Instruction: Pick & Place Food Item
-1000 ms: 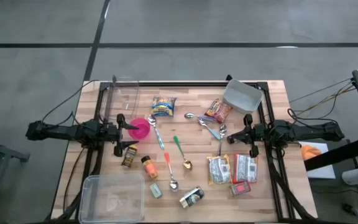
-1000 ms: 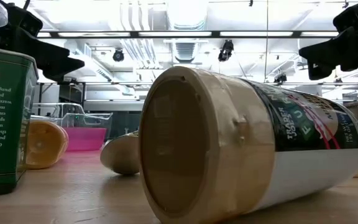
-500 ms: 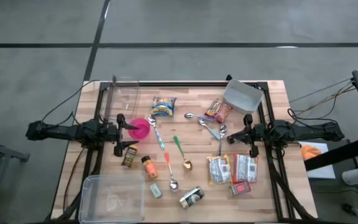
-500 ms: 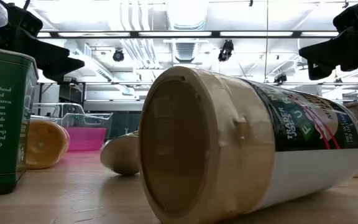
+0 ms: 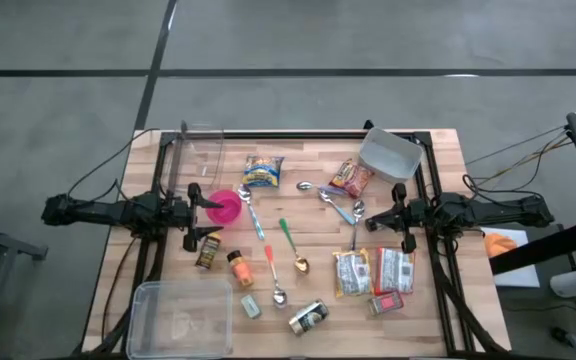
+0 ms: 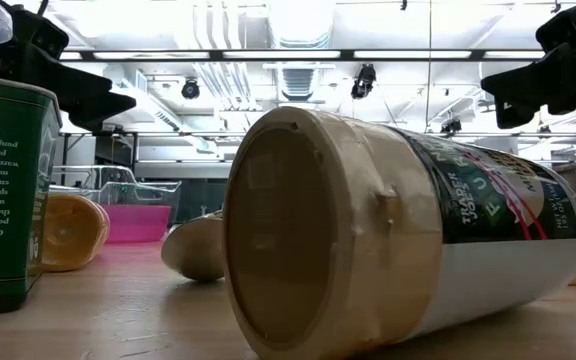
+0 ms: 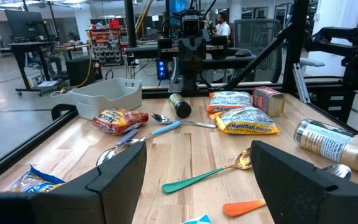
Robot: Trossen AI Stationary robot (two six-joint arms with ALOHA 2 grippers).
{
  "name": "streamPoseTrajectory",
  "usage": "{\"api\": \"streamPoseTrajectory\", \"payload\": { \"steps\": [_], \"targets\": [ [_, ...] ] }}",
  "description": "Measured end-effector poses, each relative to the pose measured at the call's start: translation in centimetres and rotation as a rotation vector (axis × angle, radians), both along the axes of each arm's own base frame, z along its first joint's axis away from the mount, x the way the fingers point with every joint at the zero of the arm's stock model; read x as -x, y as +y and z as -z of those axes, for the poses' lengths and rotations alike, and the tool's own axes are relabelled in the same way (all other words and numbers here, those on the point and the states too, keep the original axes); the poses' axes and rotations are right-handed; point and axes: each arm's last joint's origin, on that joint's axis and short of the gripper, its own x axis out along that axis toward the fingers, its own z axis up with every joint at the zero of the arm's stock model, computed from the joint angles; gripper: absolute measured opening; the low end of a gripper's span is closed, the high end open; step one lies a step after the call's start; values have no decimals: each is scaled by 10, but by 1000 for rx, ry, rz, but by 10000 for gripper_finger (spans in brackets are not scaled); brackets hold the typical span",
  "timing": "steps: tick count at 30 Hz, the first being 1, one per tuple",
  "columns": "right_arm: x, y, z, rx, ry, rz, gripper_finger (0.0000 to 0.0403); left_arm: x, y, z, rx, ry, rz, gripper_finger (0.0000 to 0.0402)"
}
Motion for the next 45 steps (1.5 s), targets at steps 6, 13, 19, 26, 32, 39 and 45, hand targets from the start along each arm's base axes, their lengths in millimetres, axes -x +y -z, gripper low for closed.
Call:
{"api": "streamPoseTrajectory", "payload": {
  "steps": [6, 13, 19, 26, 32, 39, 45],
  "targets": [
    [0, 0, 0, 0, -1, 0, 10, 0, 0, 0, 0, 0, 0, 285],
    [0, 0, 0, 0, -1, 0, 10, 0, 0, 0, 0, 0, 0, 285],
    [0, 0, 0, 0, -1, 0, 10, 0, 0, 0, 0, 0, 0, 285],
    [0, 0, 0, 0, 0, 0, 10, 0, 0, 0, 0, 0, 0, 285],
    [0, 0, 0, 0, 0, 0, 10, 0, 0, 0, 0, 0, 0, 285],
    [0, 0, 0, 0, 0, 0, 10, 0, 0, 0, -14, 0, 1, 285],
    [0, 0, 0, 0, 0, 0, 10, 0, 0, 0, -84, 2, 1, 285]
  ]
}}
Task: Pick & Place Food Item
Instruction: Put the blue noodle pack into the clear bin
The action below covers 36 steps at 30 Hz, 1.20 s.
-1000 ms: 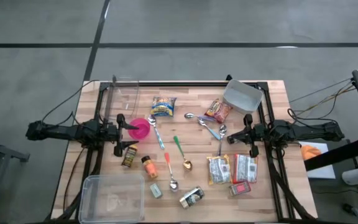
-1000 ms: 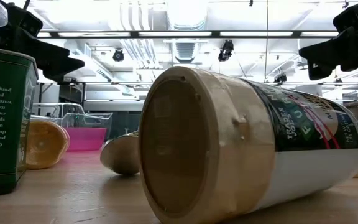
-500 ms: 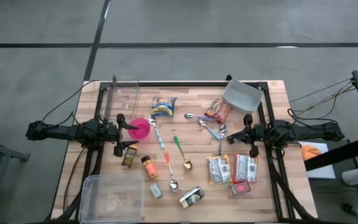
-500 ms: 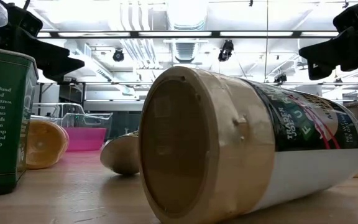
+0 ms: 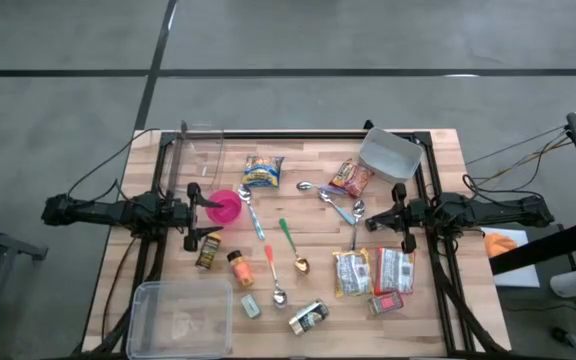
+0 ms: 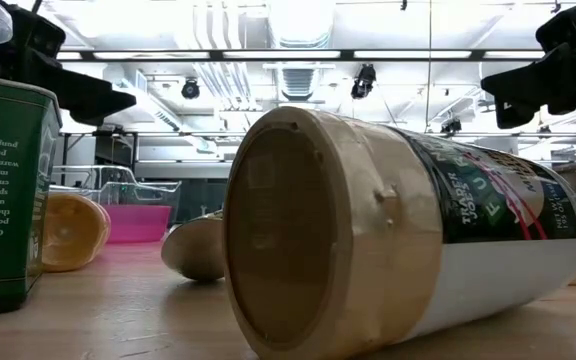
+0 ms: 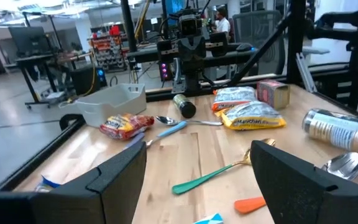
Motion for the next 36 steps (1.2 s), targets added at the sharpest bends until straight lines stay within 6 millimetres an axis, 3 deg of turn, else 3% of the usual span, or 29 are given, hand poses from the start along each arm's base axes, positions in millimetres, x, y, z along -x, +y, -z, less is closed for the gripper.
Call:
{"api": "streamPoseTrajectory", "payload": {
  "steps": [3, 11, 14, 19, 24, 28, 36],
  "targets": [
    [0, 0, 0, 0, 0, 0, 10, 0, 0, 0, 85, -3, -5, 285],
    [0, 0, 0, 0, 0, 0, 10, 1, 0, -13, 522, -98, -8, 285],
    [0, 0, 0, 0, 0, 0, 10, 5, 0, -35, 621, -122, 3, 285],
    [0, 0, 0, 0, 0, 0, 10, 14, 1, -73, 601, -67, -14, 285],
    [0, 0, 0, 0, 1, 0, 10, 16, 4, -111, 591, 37, -144, 285],
    [0, 0, 0, 0, 0, 0, 10, 0, 3, -137, 573, 120, -189, 285],
    [0, 0, 0, 0, 1, 0, 10, -55, 5, -166, 544, 282, -289, 285]
  ]
}}
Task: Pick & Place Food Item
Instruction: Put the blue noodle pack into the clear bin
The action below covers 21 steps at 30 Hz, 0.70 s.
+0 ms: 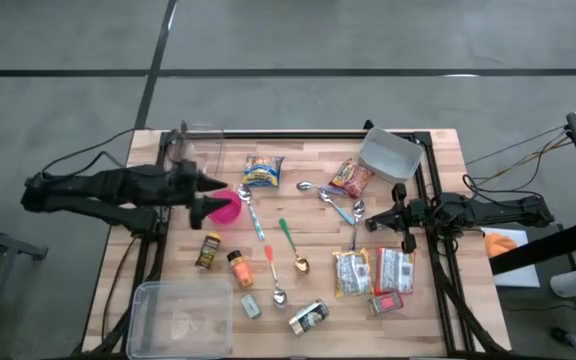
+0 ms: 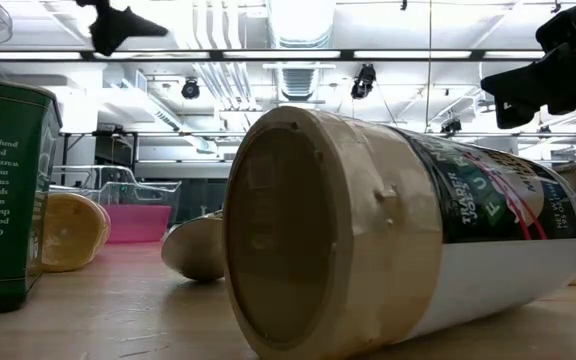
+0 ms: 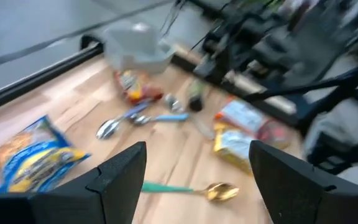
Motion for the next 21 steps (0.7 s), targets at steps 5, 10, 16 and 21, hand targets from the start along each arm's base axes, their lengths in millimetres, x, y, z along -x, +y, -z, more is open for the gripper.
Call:
{"api": "streamPoseTrajectory", "payload": {
  "steps": [5, 10, 16, 21],
  "targets": [
    [0, 0, 0, 0, 0, 0, 10, -31, 15, -12, 44, 151, -38, 285],
    [0, 0, 0, 0, 1, 0, 10, -66, 38, -18, 89, 199, 97, 285],
    [0, 0, 0, 0, 0, 0, 10, -96, 78, -11, 240, 232, 91, 285],
    [0, 0, 0, 0, 0, 0, 10, -115, 102, 1, 337, 265, 12, 285]
  ]
}}
